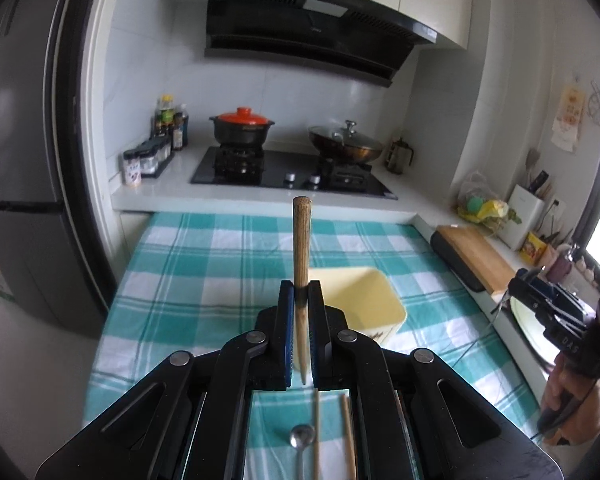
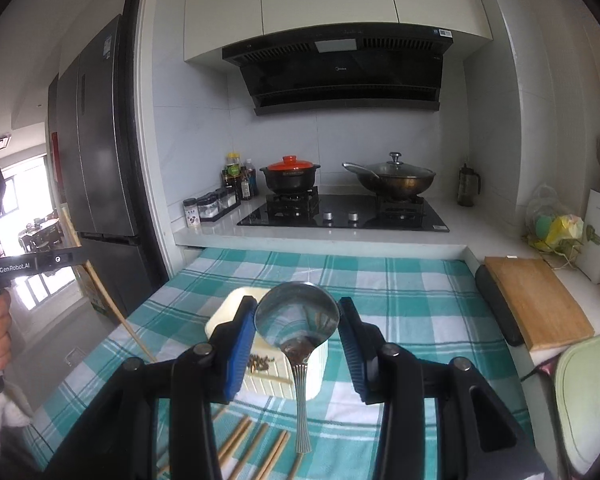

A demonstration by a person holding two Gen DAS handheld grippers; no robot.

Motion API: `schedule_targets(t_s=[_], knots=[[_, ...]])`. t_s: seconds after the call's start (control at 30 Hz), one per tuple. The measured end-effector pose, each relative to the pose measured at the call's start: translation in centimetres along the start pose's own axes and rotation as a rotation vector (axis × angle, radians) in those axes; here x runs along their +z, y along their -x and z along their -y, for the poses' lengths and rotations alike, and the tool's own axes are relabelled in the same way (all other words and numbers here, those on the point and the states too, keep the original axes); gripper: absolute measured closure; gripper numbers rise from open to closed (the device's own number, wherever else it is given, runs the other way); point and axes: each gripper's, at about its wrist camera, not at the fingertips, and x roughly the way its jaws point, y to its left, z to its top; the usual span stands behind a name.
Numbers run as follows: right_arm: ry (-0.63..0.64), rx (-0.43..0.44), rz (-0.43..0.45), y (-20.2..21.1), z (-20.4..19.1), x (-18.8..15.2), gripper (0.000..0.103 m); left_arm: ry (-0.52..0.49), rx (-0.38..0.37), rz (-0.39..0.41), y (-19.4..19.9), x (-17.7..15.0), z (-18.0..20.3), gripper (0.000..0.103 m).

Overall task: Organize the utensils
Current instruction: 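Carry the chopstick into the cream holder with the left tool while the right tool drops the spoon in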

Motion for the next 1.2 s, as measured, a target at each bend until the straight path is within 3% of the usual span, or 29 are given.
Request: schedule_targets(t_s=[0.17, 0.3, 0.37, 0.63, 0.8, 0.83, 0.9, 0.93, 0.97, 1.1, 1.2], knots=[[0.027, 0.019, 0.062, -3.3, -0.7, 4.6, 0.061, -0.015, -0.005, 0.058, -3.8, 4.3, 1.8, 0.098], [0.010, 0.037, 0.064, -7.5, -0.6, 5.6, 0.061, -0.028, 0.020, 0.049, -8.6, 4.8, 2.9, 0.098], [-0.006, 0.038, 0.025, -10.1, -0.4, 5.0, 0.061, -0.024, 0.023, -0.003, -11.4, 4.2, 2.9, 0.098], [-0.132, 0.031, -0.277, -20.1, 1.8, -0.4, 0.061, 0.014, 0.006, -0.249, -20.8, -0.3, 2.5, 0.098], [-0.177, 0.026, -0.370, -24.4, 2.9, -2.1, 0.061, -0.001, 0.052, -0.260, -23.1, -0.4, 3.1, 0.097], [-0.187, 0.029, -0.382, -25.1, 3.0, -2.1, 0.060, 0.003, 0.063, -0.264, -23.5, -0.2, 3.1, 0.094], [-0.208, 0.027, -0.391, -25.7, 3.2, -1.9, 0.053, 0.018, 0.089, -0.264, -23.8, 0.2, 2.9, 0.075], [-0.217, 0.027, -0.384, -25.6, 3.3, -1.7, 0.044, 0.032, 0.097, -0.260, -23.6, 0.4, 2.7, 0.057], [-0.226, 0.031, -0.368, -25.1, 3.4, -1.2, 0.043, 0.046, 0.100, -0.251, -23.0, 0.6, 2.4, 0.049], [-0.215, 0.055, -0.306, -20.2, 3.4, 1.1, 0.043, 0.029, 0.085, -0.242, -18.7, 0.5, 1.1, 0.045], [-0.148, 0.090, -0.292, -14.8, 2.9, 1.4, 0.042, -0.014, 0.080, -0.270, -14.2, -1.6, -0.4, 0.031]])
